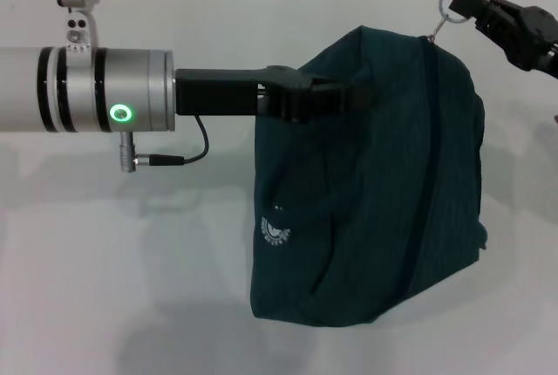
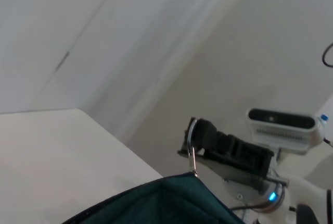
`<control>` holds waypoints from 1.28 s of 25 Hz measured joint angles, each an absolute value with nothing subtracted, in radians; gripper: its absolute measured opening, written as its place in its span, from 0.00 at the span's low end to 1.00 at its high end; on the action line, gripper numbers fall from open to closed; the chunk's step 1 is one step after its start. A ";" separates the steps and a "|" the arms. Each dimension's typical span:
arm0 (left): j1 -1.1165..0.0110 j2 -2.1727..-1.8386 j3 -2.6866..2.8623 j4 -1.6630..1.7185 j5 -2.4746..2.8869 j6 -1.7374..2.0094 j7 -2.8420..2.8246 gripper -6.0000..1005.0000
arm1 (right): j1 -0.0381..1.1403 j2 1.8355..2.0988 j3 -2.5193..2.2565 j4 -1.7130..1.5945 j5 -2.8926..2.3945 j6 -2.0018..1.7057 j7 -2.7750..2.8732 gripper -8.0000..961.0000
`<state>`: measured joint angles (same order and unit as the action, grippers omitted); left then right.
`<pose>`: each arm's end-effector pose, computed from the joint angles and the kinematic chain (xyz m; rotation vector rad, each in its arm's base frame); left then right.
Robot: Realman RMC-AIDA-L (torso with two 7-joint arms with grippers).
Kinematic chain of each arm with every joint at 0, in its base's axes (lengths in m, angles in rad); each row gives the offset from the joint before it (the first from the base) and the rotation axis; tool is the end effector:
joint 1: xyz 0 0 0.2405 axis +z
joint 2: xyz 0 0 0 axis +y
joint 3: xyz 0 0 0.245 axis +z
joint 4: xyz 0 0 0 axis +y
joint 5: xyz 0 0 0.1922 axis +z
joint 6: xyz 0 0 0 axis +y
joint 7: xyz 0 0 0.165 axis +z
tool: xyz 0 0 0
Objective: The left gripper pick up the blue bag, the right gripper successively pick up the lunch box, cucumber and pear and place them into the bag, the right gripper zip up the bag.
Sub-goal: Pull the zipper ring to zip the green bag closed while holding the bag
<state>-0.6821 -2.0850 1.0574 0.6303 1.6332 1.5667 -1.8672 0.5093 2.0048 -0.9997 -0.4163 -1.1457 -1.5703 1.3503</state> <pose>-0.1311 0.3289 -0.0395 2.7009 0.9689 0.9467 0.1959 0.3374 0.0290 -2.3109 0.7194 1.4351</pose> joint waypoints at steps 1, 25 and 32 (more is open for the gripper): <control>-0.683 -2.085 1.061 0.630 1.633 1.568 -1.865 0.10 | 0.510 2.004 -1.000 -0.418 -1.146 -1.576 1.350 0.04; -0.700 -2.089 1.125 0.620 1.577 1.649 -1.755 0.09 | 0.511 1.991 -1.011 -0.414 -1.160 -1.616 1.407 0.04; -0.674 -2.084 1.032 0.615 1.578 1.590 -1.764 0.08 | 0.487 1.996 -1.007 -0.422 -1.161 -1.636 1.403 0.04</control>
<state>-0.6744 -2.0844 1.0320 0.6153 1.5780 1.5900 -1.7636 0.4866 1.9956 -1.0074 -0.4216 -1.1609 -1.6358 1.4035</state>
